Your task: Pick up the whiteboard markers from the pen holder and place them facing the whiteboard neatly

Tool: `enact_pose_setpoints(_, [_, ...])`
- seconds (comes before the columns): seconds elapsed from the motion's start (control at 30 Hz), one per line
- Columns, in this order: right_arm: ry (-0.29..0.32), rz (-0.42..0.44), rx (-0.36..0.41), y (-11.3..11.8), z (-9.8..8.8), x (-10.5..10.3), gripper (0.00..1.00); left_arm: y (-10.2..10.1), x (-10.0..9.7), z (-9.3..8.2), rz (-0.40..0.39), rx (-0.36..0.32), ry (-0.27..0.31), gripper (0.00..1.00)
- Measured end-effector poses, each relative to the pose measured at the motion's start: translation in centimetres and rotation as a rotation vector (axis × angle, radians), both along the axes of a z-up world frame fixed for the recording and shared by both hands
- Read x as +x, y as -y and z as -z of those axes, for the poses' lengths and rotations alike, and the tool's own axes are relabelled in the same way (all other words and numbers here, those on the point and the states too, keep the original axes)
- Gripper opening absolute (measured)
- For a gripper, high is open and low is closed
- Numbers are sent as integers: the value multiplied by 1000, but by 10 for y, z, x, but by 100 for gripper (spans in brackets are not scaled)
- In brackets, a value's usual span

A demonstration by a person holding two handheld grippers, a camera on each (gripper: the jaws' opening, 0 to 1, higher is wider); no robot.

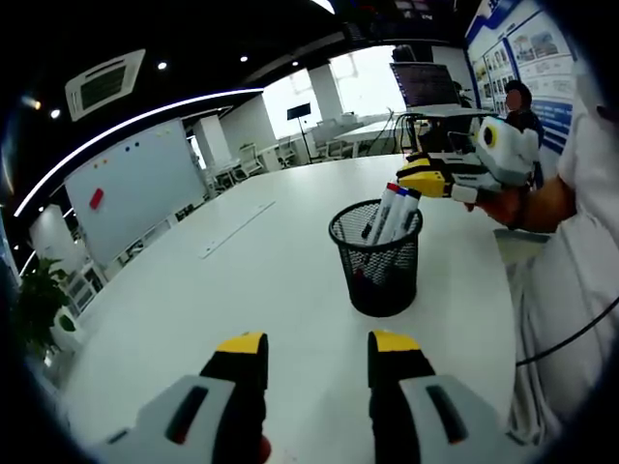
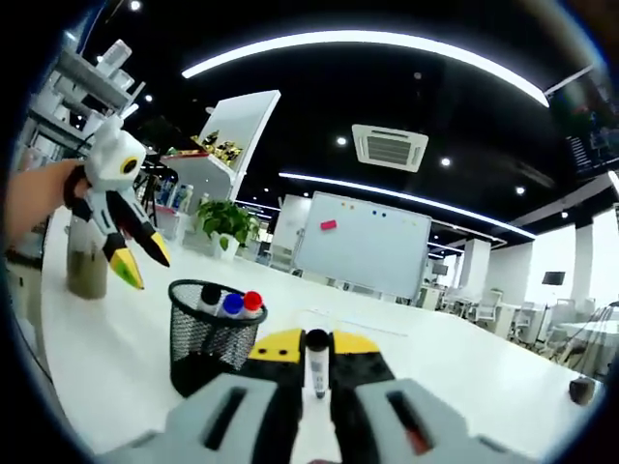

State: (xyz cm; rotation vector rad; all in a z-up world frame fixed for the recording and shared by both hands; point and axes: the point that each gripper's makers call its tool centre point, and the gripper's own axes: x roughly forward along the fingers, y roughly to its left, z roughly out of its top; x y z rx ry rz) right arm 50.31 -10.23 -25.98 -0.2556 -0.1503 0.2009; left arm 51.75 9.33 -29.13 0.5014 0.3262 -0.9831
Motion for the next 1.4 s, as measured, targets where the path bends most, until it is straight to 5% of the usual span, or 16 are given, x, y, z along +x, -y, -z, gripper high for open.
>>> enact_pose_setpoints(1.1, [-208, 96, 78, 20, 48, 0, 8, -2, 3, 0, -7, 4, 8, 43])
enact_pose_setpoints(1.4, [-252, 111, 35, 21, 64, 0, 8, -2, 2, -1, -6, 4, 12, 43])
